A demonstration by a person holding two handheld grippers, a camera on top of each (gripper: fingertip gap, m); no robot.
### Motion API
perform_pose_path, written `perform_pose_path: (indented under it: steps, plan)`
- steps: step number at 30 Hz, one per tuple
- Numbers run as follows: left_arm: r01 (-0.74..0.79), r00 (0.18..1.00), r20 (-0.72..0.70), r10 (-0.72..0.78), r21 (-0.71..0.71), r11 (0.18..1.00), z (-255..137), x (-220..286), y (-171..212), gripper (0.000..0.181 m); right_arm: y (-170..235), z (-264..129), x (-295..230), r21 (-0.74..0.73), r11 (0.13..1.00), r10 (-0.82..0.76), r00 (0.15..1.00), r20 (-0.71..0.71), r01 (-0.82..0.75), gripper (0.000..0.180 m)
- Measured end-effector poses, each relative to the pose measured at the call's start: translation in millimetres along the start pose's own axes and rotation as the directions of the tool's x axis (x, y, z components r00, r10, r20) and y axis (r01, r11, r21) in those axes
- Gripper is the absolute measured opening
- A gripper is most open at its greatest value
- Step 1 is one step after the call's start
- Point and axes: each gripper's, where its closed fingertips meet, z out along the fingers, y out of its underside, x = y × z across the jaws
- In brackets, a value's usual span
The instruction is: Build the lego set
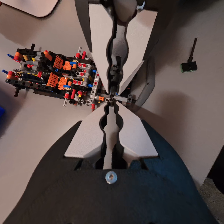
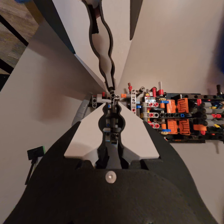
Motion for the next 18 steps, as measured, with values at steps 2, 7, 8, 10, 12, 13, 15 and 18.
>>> perform_pose_path:
  steps: [2, 7, 8, 10, 12, 13, 15, 18]
  plan:
    - [-0.017, 1.000, -0.010, 0.016, -0.003, 1.000, 0, -1, 1, 0.005, 2, 6, -1, 0.002, 1.000, 0.027, 0.999, 0.036, -0.027, 0.011]
    - [-0.039, 0.999, -0.029, 0.038, -0.006, 0.999, 0, -2, 1, 0.005, 4, 4, 2, -0.001, 1.000, 0.031, 0.998, 0.062, -0.031, 0.013]
    - [-0.045, 0.998, -0.036, 0.044, -0.006, 0.999, 0, -2, 1, 0.005, 4, 2, 4, 0.002, 0.999, 0.038, 0.997, 0.065, -0.038, 0.015]
    - [-0.055, 0.997, -0.047, 0.055, -0.007, 0.998, 0, -2, 1, 0.005, 9, 0, 8, -0.022, 0.999, 0.041, 0.996, 0.073, -0.040, 0.014]
    - [-0.068, 0.996, -0.051, 0.067, -0.016, 0.998, 0, -4, 1, 0.005, 11, 2, 7, -0.026, 0.999, 0.046, 0.994, 0.102, -0.044, 0.012]
    - [-0.072, 0.996, -0.052, 0.071, -0.020, 0.997, 0, -4, 1, 0.005, 10, 3, 7, -0.025, 0.999, 0.048, 0.993, 0.103, -0.046, 0.008]
    - [-0.083, 0.995, -0.059, 0.082, -0.025, 0.996, -1, -5, 2, 0.005, 10, 4, 7, -0.023, 0.999, 0.047, 0.993, 0.111, -0.045, 0.006]
    - [-0.096, 0.993, -0.071, 0.094, -0.024, 0.995, 0, -5, 2, 0.005, 11, 3, 11, -0.038, 0.999, 0.039, 0.996, 0.080, -0.036, 0.011]
